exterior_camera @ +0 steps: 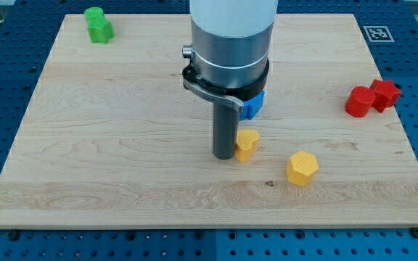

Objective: Push the yellow heart closer to the yellow hexagon

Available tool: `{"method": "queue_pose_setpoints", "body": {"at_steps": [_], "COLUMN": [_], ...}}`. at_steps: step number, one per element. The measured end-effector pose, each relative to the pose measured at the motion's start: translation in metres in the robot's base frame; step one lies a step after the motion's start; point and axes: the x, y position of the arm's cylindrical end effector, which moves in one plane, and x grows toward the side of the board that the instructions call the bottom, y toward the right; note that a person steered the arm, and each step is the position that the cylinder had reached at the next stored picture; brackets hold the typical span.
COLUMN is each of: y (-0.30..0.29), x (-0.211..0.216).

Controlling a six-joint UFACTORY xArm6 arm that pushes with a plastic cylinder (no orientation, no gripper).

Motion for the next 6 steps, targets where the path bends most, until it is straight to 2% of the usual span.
{"method": "queue_pose_setpoints", "body": {"at_steps": [2, 3, 4, 6], "y": [0.042, 0.046, 0.023, 0.069], "x": [0.000, -0.002, -0.030, -0.031]}}
